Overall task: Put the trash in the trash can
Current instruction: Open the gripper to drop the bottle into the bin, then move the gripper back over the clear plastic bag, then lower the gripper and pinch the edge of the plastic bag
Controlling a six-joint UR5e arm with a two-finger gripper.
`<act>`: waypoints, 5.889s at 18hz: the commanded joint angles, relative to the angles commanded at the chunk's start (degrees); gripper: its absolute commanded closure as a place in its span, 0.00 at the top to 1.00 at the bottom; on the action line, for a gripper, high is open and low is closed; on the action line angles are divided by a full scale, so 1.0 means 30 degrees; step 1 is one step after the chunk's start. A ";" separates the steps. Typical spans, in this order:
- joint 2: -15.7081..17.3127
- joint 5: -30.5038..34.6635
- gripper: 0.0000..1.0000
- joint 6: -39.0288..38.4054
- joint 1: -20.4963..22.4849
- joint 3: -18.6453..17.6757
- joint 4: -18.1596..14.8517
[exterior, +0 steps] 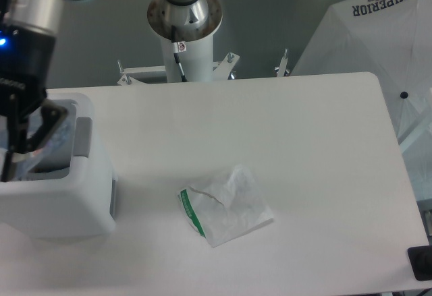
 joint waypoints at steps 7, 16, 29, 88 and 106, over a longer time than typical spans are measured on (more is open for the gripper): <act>-0.0029 0.0117 0.31 0.0116 -0.0176 -0.1055 0.0000; 0.0438 0.0118 1.00 0.0439 -0.0118 -0.1290 0.0000; 0.0557 0.0030 1.00 0.0643 0.7112 -0.4451 -0.0205; -0.7119 0.2608 0.91 0.5155 1.0663 -0.6095 -0.0674; -0.6943 0.2579 0.51 0.4950 1.0429 -0.6388 -0.0615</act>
